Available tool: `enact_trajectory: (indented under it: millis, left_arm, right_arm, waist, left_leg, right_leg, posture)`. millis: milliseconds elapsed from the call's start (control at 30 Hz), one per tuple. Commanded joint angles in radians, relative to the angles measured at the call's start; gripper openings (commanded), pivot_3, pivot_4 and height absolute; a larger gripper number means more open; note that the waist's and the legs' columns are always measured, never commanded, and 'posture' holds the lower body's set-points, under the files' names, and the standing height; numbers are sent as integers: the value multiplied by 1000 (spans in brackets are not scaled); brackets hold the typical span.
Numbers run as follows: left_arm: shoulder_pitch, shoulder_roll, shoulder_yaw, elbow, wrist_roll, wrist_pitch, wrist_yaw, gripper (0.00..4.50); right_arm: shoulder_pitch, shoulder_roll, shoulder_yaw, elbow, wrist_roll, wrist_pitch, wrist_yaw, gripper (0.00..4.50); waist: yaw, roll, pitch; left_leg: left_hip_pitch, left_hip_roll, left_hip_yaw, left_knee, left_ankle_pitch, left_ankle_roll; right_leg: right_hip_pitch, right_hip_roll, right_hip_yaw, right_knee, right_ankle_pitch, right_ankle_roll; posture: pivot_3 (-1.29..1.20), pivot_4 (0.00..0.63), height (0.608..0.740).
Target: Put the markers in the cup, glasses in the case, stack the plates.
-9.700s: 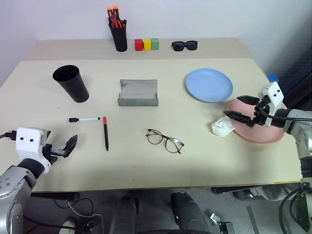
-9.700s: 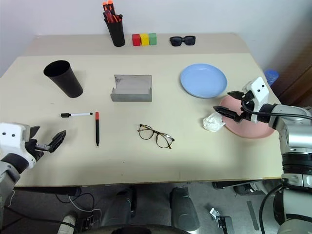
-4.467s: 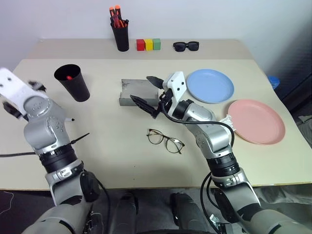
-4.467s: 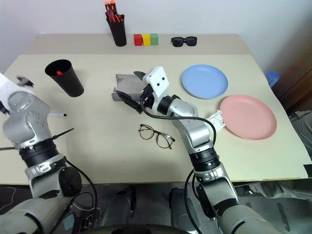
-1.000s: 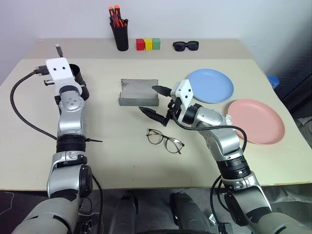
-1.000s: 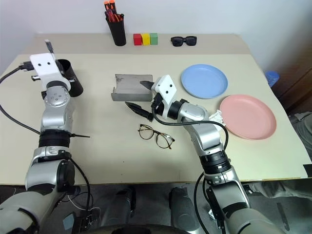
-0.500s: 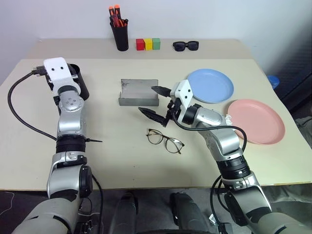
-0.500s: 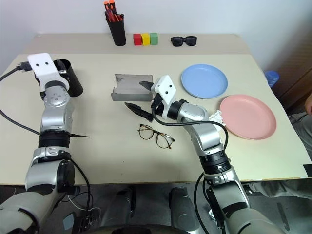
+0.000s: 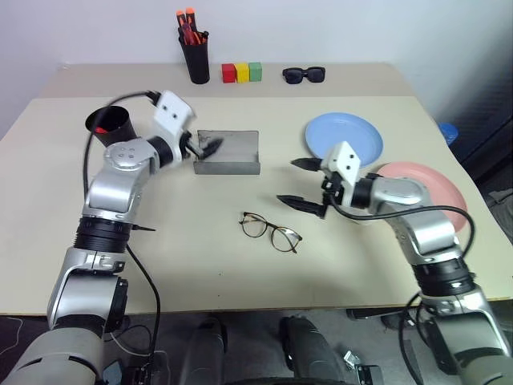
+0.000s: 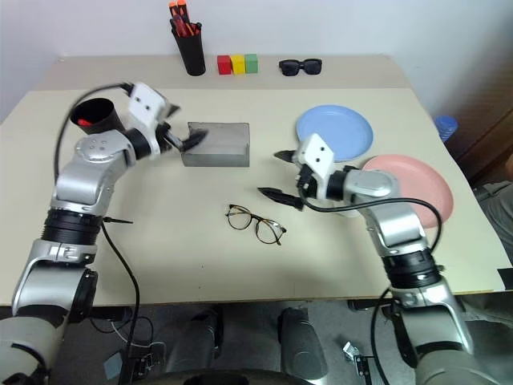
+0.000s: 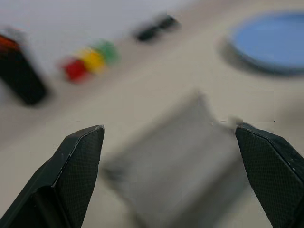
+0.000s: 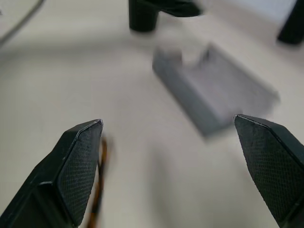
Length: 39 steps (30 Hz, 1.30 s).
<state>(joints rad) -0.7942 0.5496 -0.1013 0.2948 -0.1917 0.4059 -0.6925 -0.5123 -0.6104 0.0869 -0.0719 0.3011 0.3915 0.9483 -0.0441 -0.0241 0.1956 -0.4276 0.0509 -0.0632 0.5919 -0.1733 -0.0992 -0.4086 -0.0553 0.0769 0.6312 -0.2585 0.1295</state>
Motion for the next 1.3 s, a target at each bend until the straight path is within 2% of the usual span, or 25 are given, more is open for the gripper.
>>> enact_trajectory:
  millis: [33, 167, 367, 533, 633, 667, 867, 900, 1133, 1300]
  left_arm:
    - [-43, 8, -37, 69, 19, 1, -112, 4484]
    - [-95, -6, -92, 212, 59, -41, -213, 4484]
    - [-196, -44, -110, 451, 125, -116, -253, 4484]
    - [-228, -60, -120, 561, 161, -150, -324, 4484]
    - [-239, -68, -113, 609, 177, -173, -333, 3710]
    - [-242, -70, -110, 619, 180, -184, -335, 3301]
    - [-236, -69, -86, 633, 180, -247, -355, 200]
    - [-217, -58, -80, 602, 169, -268, -382, 93]
    - [-55, 52, -39, 324, 106, -302, -526, 93]
    - [97, 211, -45, 76, 60, -235, -691, 93]
  right_arm:
    - [21, -52, -61, -70, 26, 8, 17, 4500]
    - [69, -93, -98, -99, 31, 21, 13, 4500]
    - [145, -108, -129, -172, 50, 48, -12, 4500]
    - [209, -117, -153, -235, 62, 75, -32, 4500]
    - [230, -120, -165, -257, 67, 86, -49, 4500]
    - [236, -121, -167, -265, 69, 90, -52, 4500]
    - [240, -124, -167, -302, 80, 120, -73, 4500]
    - [235, -125, -163, -303, 82, 123, -72, 4500]
    - [204, -130, -139, -296, 94, 132, -48, 4500]
    - [165, -118, -85, -319, 123, 179, -13, 4500]
  waist:
    - [-1, 0, 0]
    - [1, 0, 0]
    - [3, 0, 0]
    - [2, 0, 0]
    - [2, 0, 0]
    - [3, 0, 0]
    - [3, 0, 0]
    - [3, 0, 0]
    - [-2, 1, 1]
    - [0, 1, 1]
  left_leg:
    - [0, 0, 0, 0, 0, 0]
    - [0, 0, 0, 0, 0, 1]
    - [-1, 0, 0, 2, 0, 1]
    - [-2, 0, 0, 2, -1, 2]
    - [-2, 0, 0, 2, -1, 2]
    - [-1, 0, 0, 2, -1, 2]
    - [-2, 0, 0, 2, -1, 2]
    - [-2, 0, 0, 2, -1, 2]
    - [-1, 0, 0, 1, -1, 2]
    - [-1, 0, 0, 2, -1, 2]
  right_leg:
    - [0, 0, 0, 0, 0, 0]
    - [0, 0, 0, 0, -1, -1]
    - [0, 0, 0, 0, -1, -1]
    - [0, 0, 0, 0, 0, 1]
    - [0, 0, 0, 0, 0, 1]
    - [0, 0, 0, 0, 0, 1]
    - [0, 0, 0, 0, -1, 0]
    - [0, 0, 0, 0, -1, 0]
    - [-1, 0, 1, 1, 0, 1]
    - [-1, 0, 1, 1, -1, -1]
  posture:
    - [0, 150, 740]
    - [0, 150, 740]
    - [0, 150, 740]
    - [0, 150, 740]
    - [0, 150, 740]
    - [0, 150, 740]
    - [0, 150, 740]
    - [0, 150, 740]
    - [0, 150, 740]
    - [0, 150, 740]
